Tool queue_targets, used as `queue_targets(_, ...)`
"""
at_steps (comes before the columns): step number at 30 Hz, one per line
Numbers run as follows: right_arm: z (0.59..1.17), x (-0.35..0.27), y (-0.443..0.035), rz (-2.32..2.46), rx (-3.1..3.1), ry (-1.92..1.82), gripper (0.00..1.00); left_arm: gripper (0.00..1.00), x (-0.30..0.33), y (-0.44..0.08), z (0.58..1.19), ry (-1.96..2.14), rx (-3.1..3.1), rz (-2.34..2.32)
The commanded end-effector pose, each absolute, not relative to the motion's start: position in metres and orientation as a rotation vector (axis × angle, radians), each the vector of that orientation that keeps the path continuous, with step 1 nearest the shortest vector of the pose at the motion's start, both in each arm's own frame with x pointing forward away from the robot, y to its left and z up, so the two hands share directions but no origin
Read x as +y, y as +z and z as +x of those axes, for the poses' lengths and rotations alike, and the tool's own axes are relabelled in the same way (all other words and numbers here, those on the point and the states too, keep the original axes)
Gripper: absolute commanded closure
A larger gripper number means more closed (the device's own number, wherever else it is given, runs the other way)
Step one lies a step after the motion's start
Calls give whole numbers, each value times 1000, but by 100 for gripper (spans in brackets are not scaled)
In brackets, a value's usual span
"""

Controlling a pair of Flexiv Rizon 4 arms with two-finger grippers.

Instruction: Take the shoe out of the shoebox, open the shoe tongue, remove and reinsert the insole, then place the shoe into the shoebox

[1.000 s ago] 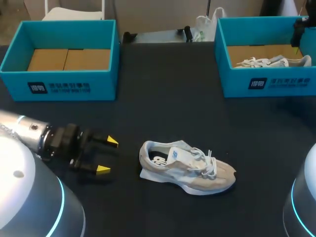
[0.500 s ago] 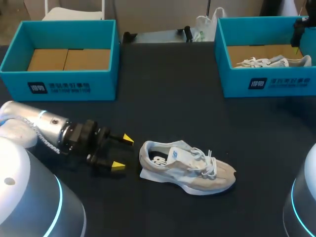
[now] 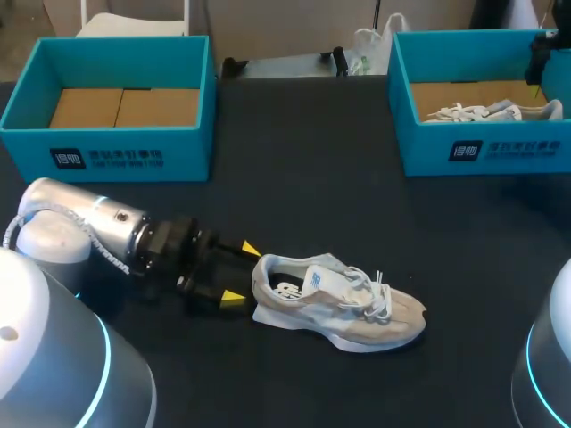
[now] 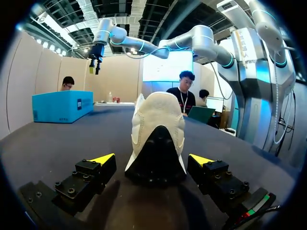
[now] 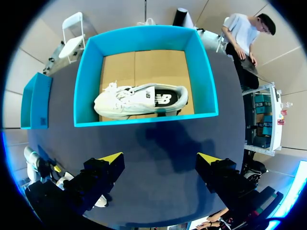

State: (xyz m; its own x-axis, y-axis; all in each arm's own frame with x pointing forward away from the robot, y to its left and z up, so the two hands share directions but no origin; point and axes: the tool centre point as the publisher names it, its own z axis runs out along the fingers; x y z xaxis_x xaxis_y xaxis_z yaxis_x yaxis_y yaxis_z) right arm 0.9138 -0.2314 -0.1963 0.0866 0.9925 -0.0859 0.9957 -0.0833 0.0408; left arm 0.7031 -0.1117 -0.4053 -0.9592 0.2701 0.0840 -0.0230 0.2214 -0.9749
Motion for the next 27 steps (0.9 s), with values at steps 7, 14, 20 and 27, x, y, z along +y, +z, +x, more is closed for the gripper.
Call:
queue_targets(7,913,-231,-197,2249,2062,-53,0,0,-124,-411,697,1811,-2238,-240)
queue_targets(14,913,-231,-197,2249,2062,-53,0,0,-132,-412,694,1805,-2248,-252)
queue_targets(20,913,-231,-197,2249,2062,-53,0,0,-136,-414,693,1810,-2220,-227)
queue_targets(27,913,-231,-197,2249,2062,-53,0,0,-143,-416,690,1802,-2214,-226)
